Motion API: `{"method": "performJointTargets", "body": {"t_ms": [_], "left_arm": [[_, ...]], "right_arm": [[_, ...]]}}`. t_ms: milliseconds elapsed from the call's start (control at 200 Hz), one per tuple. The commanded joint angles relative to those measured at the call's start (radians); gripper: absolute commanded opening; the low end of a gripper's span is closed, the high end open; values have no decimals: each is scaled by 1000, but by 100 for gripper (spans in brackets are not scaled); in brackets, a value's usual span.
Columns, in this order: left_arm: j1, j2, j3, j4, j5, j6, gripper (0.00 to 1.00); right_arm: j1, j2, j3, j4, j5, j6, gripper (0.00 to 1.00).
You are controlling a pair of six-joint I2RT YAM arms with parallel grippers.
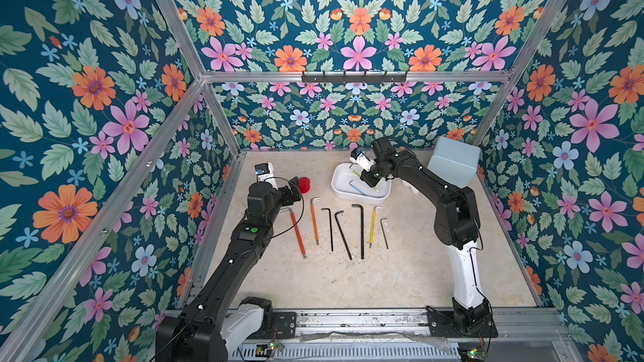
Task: Put the hex key on the desktop into the storage box
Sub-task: Place the Allen key in the storage box.
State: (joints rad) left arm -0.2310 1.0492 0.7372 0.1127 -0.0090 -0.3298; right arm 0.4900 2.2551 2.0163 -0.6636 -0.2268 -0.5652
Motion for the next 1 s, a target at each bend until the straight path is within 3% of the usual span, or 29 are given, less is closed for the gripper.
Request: {"method": "performJointTargets", "body": {"t_ms": [0, 565, 680, 850, 995], "left_arm": [[-1, 4, 8, 15, -3, 17, 99], [-1, 9, 3, 12, -5, 17, 99], [-1, 11, 2, 12, -4, 14, 99], [-1, 9, 1, 16, 4, 8, 99], [-1, 5, -1, 16, 4, 7, 99]], "right_arm": [[6, 51, 67, -64, 32, 6, 0], [33, 223, 212, -82, 156, 37, 0], [35, 230, 242, -78, 169, 69, 12], [36, 206, 269, -56, 158, 105, 43], [36, 163, 267, -33, 144, 130, 49]]}}
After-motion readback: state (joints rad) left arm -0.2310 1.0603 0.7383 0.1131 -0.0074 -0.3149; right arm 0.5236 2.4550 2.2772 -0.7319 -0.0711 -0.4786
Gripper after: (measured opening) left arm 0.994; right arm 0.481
